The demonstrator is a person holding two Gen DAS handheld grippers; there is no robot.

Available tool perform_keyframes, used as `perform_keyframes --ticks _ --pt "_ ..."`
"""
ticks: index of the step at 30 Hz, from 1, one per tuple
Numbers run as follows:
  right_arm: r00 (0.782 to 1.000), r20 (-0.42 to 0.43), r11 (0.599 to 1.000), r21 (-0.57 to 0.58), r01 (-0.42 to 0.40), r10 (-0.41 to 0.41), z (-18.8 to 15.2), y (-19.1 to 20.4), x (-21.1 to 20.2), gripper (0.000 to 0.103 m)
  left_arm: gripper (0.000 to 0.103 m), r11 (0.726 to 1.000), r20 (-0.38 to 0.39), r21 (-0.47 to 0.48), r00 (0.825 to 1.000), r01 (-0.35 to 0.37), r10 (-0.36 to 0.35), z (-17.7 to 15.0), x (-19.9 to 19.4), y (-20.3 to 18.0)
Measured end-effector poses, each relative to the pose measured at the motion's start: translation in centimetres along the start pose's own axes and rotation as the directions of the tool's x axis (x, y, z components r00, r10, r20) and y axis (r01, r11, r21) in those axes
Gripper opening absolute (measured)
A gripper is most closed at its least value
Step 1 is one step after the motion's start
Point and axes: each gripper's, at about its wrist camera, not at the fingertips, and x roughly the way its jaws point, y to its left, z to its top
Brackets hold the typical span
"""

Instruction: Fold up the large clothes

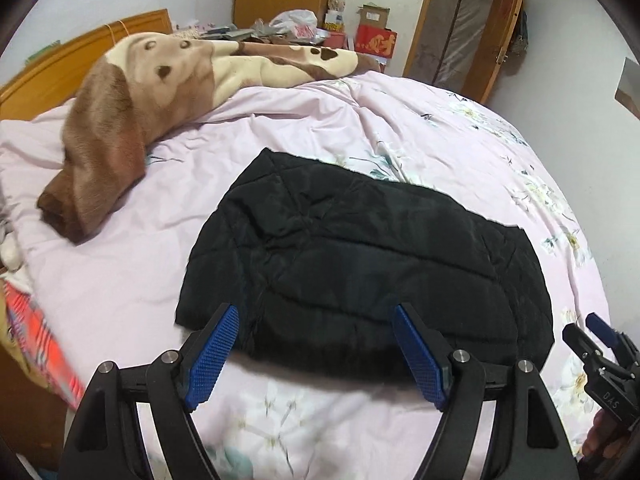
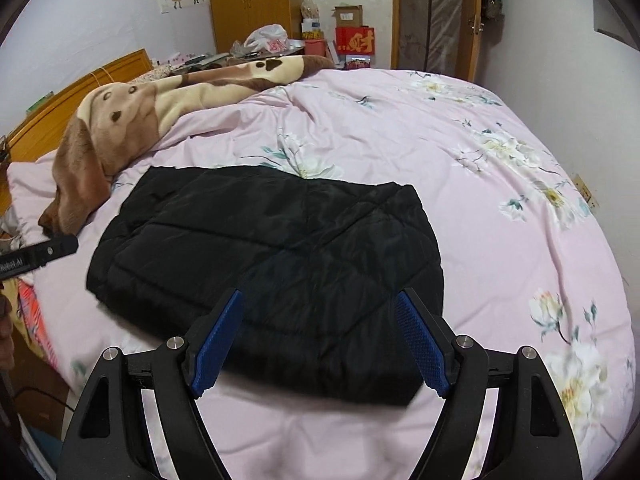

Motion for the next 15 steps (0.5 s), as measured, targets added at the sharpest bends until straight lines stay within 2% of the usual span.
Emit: perform_keyframes --ticks 2,5,9,15 --pt "1.000 0.014 1.000 -0.012 0.002 -0.002 -0.7 0.5 -1.4 0.078 0.079 1.000 0.006 0.002 1.000 0.009 -0.009 -1.5 -1.2 -0.4" --pt "0.999 0.042 1.000 -0.021 0.007 -0.006 -1.9 1.1 -3.6 0.078 0.079 0.996 0.048 0.056 0.996 -0.072 0.070 -3.7 -3.3 -1.6" --pt "0.998 0.066 1.000 -0.008 0.016 -0.016 -3.1 1.4 -5.7 0.078 0.079 0.998 0.043 0.052 0.999 -0.019 0.017 -5.9 -5.0 -2.3" --pt "0.994 0.093 0.998 0.001 0.057 -0.057 -5.2 2.1 -8.6 0.079 0.079 0.999 0.078 0.053 0.997 -0.013 0.009 -8.6 -7.4 -3.4"
